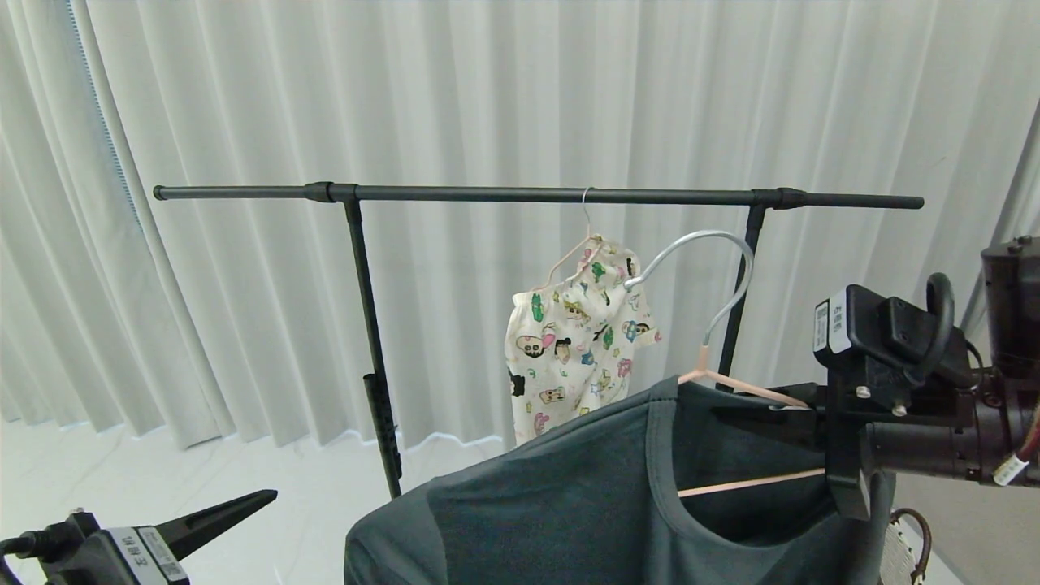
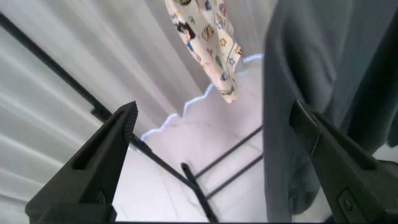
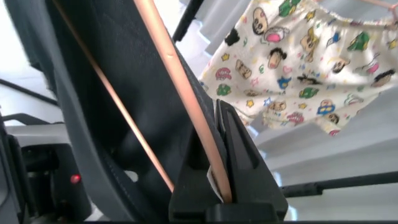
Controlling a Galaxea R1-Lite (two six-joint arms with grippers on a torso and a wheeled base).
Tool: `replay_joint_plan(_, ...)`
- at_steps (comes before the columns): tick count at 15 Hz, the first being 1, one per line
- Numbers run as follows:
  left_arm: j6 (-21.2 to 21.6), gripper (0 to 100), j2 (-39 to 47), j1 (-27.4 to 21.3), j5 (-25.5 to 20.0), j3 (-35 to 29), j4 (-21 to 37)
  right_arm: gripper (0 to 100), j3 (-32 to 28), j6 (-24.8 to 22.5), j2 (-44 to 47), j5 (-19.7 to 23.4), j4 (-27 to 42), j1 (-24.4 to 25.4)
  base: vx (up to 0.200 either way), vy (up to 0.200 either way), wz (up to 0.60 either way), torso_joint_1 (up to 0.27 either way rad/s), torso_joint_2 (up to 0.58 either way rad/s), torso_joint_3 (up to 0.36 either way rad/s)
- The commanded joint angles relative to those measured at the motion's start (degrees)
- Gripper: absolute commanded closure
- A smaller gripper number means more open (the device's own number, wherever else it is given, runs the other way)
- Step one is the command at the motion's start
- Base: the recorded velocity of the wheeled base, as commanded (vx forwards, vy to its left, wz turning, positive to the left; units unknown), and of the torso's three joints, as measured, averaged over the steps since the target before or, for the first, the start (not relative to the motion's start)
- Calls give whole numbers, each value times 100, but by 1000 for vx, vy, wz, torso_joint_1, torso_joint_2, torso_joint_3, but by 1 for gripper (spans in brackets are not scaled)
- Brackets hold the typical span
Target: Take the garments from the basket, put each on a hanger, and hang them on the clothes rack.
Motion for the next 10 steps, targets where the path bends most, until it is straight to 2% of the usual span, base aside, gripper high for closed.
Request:
replay_joint_plan(1,-73,0,135,-46,-75,9,-5,100,-6,-5,-25,14,-4,79,0,0,0,0,0,0)
replay_joint_plan(4,-38,0,108,-90,-884,44,-5,100,-6,-5,-33,14,-4,158,0,0,0,0,0,0)
replay_joint_plan(8,-29,0,135,-81,-998,123,4,100,-50,-5,-51,14,-12,158,0,0,0,0,0,0)
replay_joint_plan(9,-29,100,126,-90,-998,150,4,100,-76,-5,-51,14,-21,158,0,0,0,0,0,0)
replay_joint_plan(10,-29,100,126,-90,-998,150,4,100,-76,-5,-77,14,-21,158,0,0,0,0,0,0)
